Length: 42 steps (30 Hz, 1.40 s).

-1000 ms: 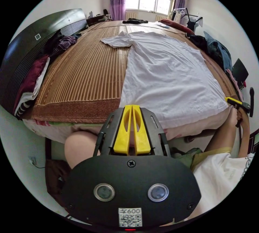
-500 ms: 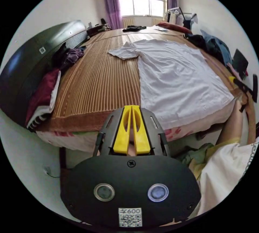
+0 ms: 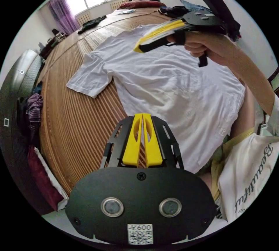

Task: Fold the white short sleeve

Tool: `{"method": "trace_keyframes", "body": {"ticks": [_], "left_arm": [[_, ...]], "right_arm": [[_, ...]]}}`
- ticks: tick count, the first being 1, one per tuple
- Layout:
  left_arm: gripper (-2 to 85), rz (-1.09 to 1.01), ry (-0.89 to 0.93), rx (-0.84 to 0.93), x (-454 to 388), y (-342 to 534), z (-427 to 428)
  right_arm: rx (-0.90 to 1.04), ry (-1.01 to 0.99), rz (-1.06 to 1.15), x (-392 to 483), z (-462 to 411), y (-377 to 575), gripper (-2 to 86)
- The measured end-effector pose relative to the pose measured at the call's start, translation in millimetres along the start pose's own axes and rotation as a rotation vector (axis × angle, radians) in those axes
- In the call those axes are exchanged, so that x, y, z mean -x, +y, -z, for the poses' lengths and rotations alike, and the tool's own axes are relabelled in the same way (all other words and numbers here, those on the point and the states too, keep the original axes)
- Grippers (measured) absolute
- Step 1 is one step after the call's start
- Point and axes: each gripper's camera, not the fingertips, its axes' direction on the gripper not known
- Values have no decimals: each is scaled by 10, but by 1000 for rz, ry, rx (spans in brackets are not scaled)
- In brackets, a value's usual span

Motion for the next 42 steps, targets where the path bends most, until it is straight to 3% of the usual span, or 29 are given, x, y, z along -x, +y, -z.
{"method": "trace_keyframes", "body": {"ticks": [3, 5, 9, 15, 18, 24, 31, 42], "left_arm": [[6, 54, 58, -27, 405, 80, -90], [5, 124, 143, -150, 654, 279, -38], [4, 158, 302, -164, 1117, 419, 78], [3, 126, 310, -158, 1358, 377, 247], [3, 105, 259, -155, 1360, 359, 344], [3, 62, 153, -150, 1309, 328, 493], [2, 41, 149, -131, 1381, 432, 623], [3, 31, 403, -74, 1706, 618, 542]], "right_arm": [[26, 9, -45, -199, -666, -235, -9], [20, -2, -132, -375, -1051, -326, -9], [-53, 105, -169, -677, -1722, -652, -8], [156, 210, 16, -778, -2897, -981, -9], [99, 272, 16, -824, -3208, -900, -9], [73, 254, -7, -978, -3544, -735, -9], [47, 301, 28, -915, -3746, -421, -9], [29, 363, 68, -721, -3669, 64, -9]]}}
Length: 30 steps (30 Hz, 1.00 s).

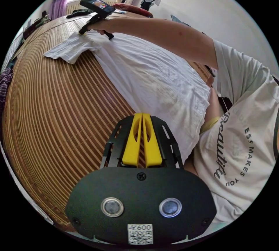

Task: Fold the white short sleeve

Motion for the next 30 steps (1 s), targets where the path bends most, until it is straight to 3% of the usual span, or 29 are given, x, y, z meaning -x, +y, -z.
{"method": "trace_keyframes", "body": {"ticks": [1, 3, 4, 7, 11, 14, 17, 19, 21, 23, 25, 27, 30], "left_arm": [[3, 1, 15, -3, 20, 6, -8], [3, -10, 5, -9, -19, 16, -54], [3, -17, -9, -5, -49, 10, -70], [4, -54, -54, 11, -170, -13, -166], [4, 40, -42, -12, -227, 86, -265], [5, 165, -190, 3, -576, 481, -212], [6, 342, -492, 46, -1006, 961, -135], [6, 326, -585, -42, -1337, 1081, -112], [7, 286, -595, -293, -1689, 1050, -111], [8, 249, -580, -394, -1825, 868, -243], [8, 230, -562, -342, -1820, 587, -512], [8, 254, -535, -179, -1805, 279, -948], [8, 204, -549, -121, -1972, 173, -1416]], "right_arm": [[-31, 27, -4, 5, 93, 46, -9], [-417, 198, -146, -26, 846, 461, -9], [-477, 191, -172, -42, 1018, 553, -9], [-423, 35, -158, -117, 1720, 864, -9], [-442, -109, 110, 115, 2840, 2005, -9], [-439, -62, 338, 452, 3435, 2895, -8], [-390, -140, 430, 699, 3914, 3465, -8], [-355, -240, 449, 877, 4185, 3653, -8], [-321, -378, 484, 1198, 4522, 3787, -8], [-300, -443, 515, 1475, 4747, 3851, -8], [-273, -492, 497, 1668, 4907, 3884, -8], [-242, -547, 347, 1723, 4965, 3900, -9], [-238, -516, 240, 1740, 5114, 3911, -9]]}}
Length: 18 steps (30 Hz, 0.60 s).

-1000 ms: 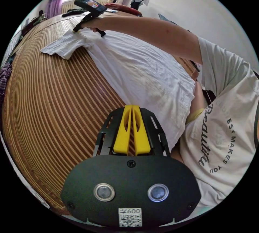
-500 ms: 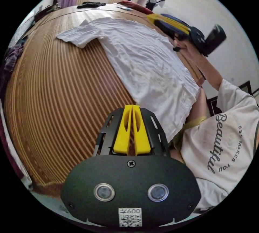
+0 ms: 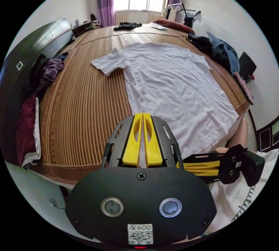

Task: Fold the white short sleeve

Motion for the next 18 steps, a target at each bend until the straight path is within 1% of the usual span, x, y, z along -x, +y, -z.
{"method": "trace_keyframes", "body": {"ticks": [1, 3, 4, 5, 7, 9, 12, 15, 18], "left_arm": [[8, -13, -13, 19, -68, 11, -77], [9, -25, -146, 151, -255, 94, -494], [9, -46, -167, 160, -306, 130, -580], [9, -48, -203, 90, -391, 233, -608], [9, -15, -220, 57, -469, 351, -675], [9, -3, -232, 20, -554, 494, -769], [8, 37, -191, -10, -552, 636, -882], [6, 26, -160, -8, -565, 742, -1002], [4, 50, -124, -48, -533, 920, -1121]], "right_arm": [[-2, 11, -12, 21, 36, -21, -9], [20, 50, 15, 129, 189, -133, -9], [25, 50, 24, 148, 240, -159, -9], [54, 12, 42, 170, 339, -209, -9], [61, -56, 25, 139, 518, -253, -9], [-8, -76, -76, -8, 803, -284, -9], [-45, -109, -214, -275, 1116, -396, -9], [-81, -111, -341, -530, 1435, -496, -9], [-126, -65, -394, -721, 1803, -556, -9]]}}
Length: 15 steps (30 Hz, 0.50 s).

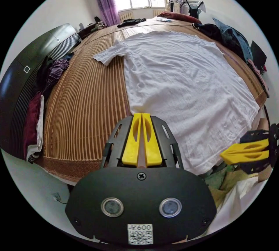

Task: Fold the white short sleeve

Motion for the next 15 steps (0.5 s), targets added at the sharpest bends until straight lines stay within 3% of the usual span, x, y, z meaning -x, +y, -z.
{"method": "trace_keyframes", "body": {"ticks": [5, 10, 12, 15], "left_arm": [[5, 98, 59, -117, 52, 416, -189], [7, 135, 79, -86, 43, 682, -173], [8, 204, 154, -276, -107, 1011, -26], [8, 10, 275, -359, -646, 1211, -39]], "right_arm": [[-90, 185, -132, -323, 704, -124, -9], [-132, 397, -341, -709, 1400, -38, -9], [-136, 501, -443, -803, 1626, 58, -9], [-35, 454, -489, -806, 1632, 40, -9]]}}
